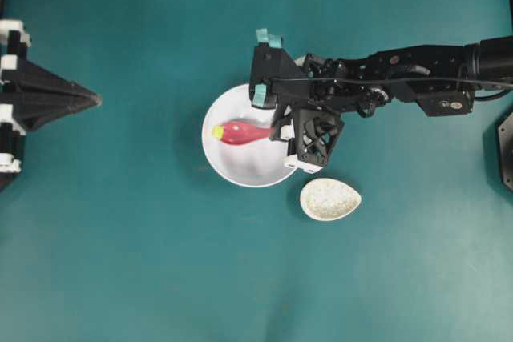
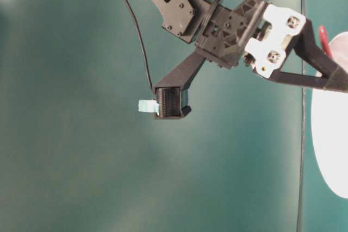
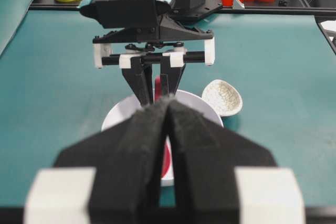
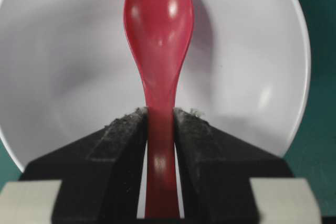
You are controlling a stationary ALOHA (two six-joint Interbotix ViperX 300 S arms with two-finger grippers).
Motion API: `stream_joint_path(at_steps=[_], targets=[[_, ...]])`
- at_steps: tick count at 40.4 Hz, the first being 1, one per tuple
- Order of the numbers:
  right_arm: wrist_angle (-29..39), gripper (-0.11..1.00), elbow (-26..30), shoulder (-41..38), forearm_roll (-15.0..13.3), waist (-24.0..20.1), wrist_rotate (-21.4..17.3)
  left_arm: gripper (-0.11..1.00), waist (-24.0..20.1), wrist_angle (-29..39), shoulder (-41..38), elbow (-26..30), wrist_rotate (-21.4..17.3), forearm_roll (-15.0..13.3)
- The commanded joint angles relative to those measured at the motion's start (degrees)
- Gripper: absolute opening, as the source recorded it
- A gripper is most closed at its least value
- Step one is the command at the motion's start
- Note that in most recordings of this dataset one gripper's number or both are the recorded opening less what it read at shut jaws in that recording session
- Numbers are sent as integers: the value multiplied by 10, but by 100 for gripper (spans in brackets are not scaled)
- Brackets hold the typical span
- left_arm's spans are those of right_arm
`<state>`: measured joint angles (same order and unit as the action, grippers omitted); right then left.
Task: Scoop the yellow hexagonal prism block from the bowl with a spoon using the right arm.
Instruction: 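Lower the spoon into the bowl and slide it under the yellow block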
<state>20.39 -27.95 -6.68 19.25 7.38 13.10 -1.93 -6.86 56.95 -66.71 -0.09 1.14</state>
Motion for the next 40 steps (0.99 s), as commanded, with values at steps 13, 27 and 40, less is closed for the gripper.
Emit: stream_joint_path(at_steps=[13,27,40], targets=[[-5,25,10,6,5,-1,-1,0,-1,-4,-3,16,1,1],[-5,25,10,-1,7,-2,-1,0,-1,-1,2,17,4,1],[-17,25,10,-1,7,-5,-1,0,-1,2,3,17,4,1]])
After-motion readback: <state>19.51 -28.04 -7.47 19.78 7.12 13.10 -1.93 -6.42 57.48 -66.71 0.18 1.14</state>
